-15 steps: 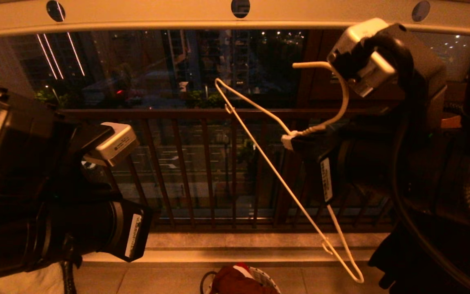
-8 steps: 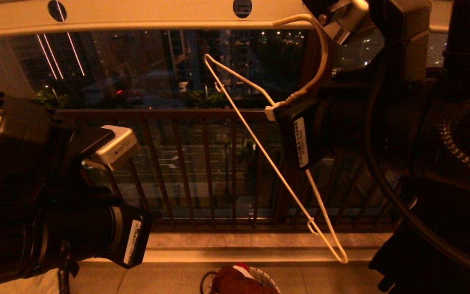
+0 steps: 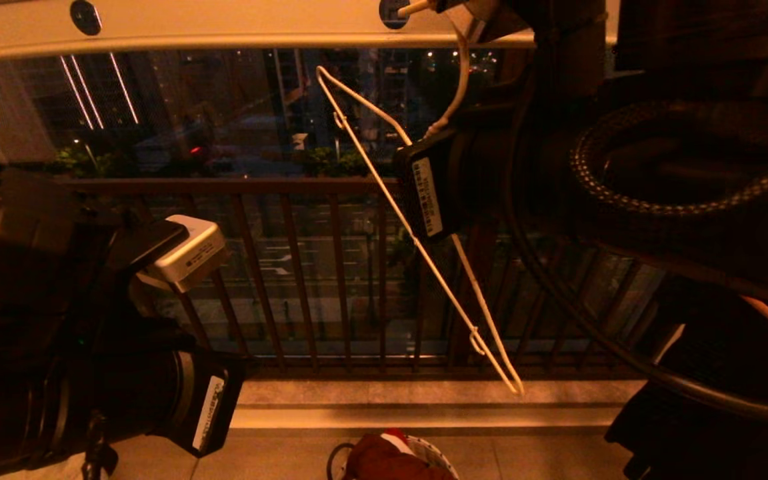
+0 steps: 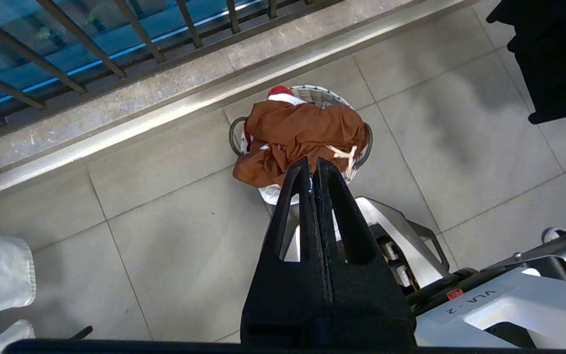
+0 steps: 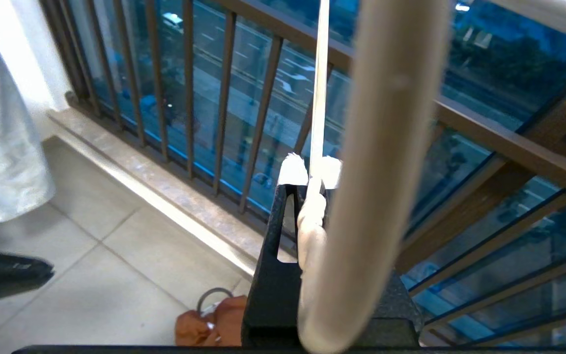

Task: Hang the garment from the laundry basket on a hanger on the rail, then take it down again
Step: Hang the clothes rack on the clothesline

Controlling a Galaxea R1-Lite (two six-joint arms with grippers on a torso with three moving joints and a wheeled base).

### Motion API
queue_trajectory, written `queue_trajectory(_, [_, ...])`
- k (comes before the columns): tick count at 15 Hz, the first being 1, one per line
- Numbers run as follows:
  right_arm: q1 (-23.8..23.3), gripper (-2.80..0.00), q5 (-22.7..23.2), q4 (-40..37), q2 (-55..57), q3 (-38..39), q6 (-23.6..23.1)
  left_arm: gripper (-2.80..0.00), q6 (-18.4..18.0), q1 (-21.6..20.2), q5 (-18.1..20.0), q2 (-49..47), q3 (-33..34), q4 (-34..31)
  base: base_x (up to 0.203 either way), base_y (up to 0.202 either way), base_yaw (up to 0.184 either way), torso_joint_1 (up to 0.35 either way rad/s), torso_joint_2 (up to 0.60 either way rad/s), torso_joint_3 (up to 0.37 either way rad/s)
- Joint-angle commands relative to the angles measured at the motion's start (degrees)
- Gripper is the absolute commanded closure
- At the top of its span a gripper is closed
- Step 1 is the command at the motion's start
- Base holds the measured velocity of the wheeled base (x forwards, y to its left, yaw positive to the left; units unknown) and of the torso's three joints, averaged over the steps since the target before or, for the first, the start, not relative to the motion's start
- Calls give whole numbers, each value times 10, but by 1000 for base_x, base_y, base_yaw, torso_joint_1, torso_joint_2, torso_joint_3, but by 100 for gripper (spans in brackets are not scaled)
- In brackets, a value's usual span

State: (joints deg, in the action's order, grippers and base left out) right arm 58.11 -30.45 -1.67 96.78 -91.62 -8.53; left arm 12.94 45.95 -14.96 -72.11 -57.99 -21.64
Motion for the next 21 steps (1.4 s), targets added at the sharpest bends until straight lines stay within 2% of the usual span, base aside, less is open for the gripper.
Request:
queue_trajectory(1, [-1, 0, -2, 0, 20, -13, -2, 0, 1, 0, -1, 1, 0, -1, 0, 0, 0, 0, 0, 0])
queue_trajectory(8, [-21, 0, -2, -2, 36, -49, -18, 0, 1, 0, -2, 2, 0, -1, 0, 0, 0, 1, 0, 4])
queue_trajectory(11, [-25, 0, -2, -17, 36, -55, -18, 0, 1, 0, -1, 3, 0, -1, 0, 0, 0, 0, 0, 0])
queue_trajectory(21, [-41, 0, -2, -98, 77, -143, -18, 0, 1, 10, -1, 6, 1, -1, 0, 0, 0, 0, 0, 0])
